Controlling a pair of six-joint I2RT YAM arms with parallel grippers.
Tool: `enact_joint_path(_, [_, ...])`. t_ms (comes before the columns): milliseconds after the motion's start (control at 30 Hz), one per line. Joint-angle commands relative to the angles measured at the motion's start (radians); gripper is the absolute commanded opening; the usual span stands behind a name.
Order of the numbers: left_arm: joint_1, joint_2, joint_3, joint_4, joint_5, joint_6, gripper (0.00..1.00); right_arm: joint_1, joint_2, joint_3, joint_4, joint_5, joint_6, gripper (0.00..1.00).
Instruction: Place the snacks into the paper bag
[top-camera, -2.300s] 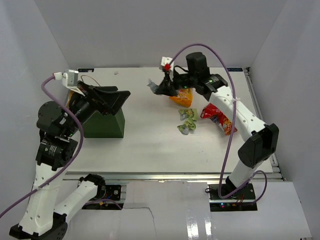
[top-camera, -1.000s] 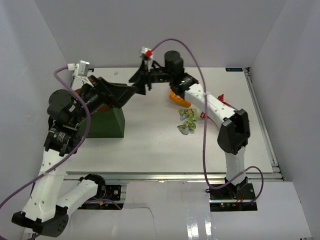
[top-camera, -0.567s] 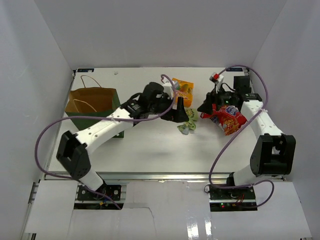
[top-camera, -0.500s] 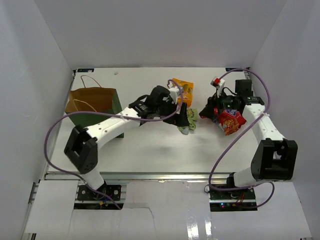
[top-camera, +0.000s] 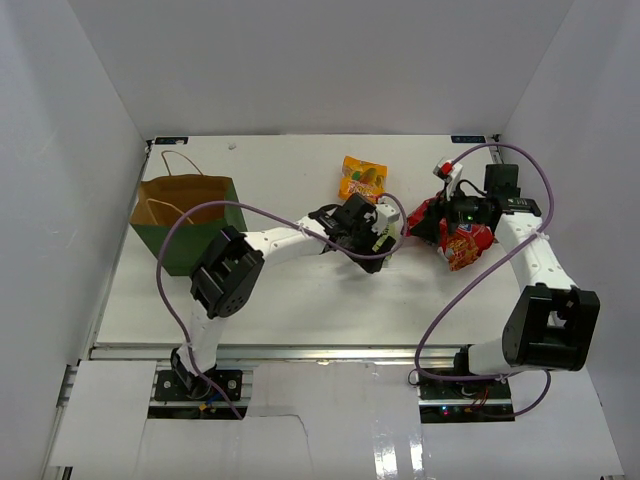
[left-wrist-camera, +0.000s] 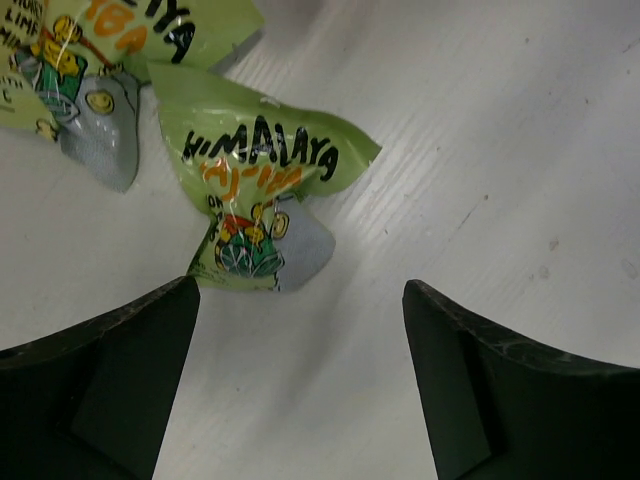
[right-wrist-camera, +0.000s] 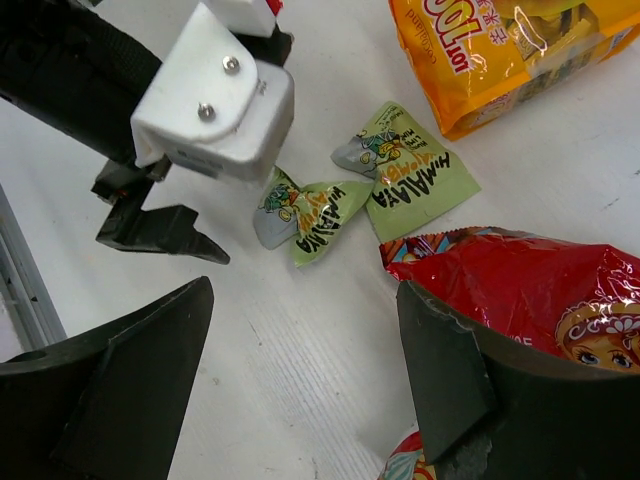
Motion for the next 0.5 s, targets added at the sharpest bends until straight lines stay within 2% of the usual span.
enact_joint_path(0, [-0.031,0.029,0.071,0.044,-0.077,0.085,0.93,-0.007,0.01,0.038,-0.005,-0.047,-0.015,0.8])
enact_joint_path(167, [-0.056,0.1,0.128,0.052,-0.182,0.096,0.88,-0.007,0.015,0.038,-0.008,-0.062,-0.008,0.8])
enact_joint_path(300, [-0.057,0.149,0.165,0.053,-0.246,0.087,0.79,-0.007,0.013,0.043,-0.01,-0.065,-0.007,0.8])
enact_joint_path(333, [-0.057,0.156,0.169,0.053,-0.249,0.084,0.72,-0.009,0.013,0.043,-0.012,-0.065,-0.007,0.8])
enact_joint_path(467, [-0.057,0.15,0.16,0.058,-0.278,0.073,0.55,-0.012,0.015,0.051,-0.013,-0.073,-0.007,0.8])
